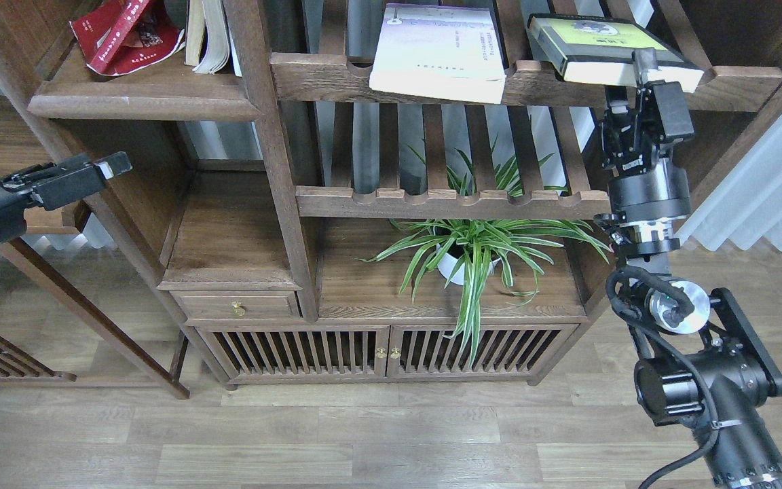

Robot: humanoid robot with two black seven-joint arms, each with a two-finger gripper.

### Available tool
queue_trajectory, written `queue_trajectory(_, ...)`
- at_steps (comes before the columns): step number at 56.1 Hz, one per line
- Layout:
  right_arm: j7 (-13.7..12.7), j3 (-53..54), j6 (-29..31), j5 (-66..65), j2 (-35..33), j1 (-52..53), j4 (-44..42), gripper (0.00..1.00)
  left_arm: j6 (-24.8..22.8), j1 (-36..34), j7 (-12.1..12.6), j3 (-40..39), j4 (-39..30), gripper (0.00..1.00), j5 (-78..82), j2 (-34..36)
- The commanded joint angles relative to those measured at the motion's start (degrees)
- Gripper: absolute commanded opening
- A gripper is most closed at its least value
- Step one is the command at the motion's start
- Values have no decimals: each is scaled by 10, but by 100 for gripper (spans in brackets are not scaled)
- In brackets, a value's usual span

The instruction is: Organize books on shelf

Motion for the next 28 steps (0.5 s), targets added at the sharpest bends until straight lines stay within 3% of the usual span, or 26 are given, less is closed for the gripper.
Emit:
queue_trajectory(1,1,1,0,1,-5,-2,0,21,0,1,0,-1,0,100,0,1)
queue_trajectory(14,6,1,0,1,-5,-20,0,5,0,12,1,-2,2,100,2,1)
queue_trajectory(28,9,-7,0,5,-5,-90,19,2,0,30,-1,-2,6,100,2,-1)
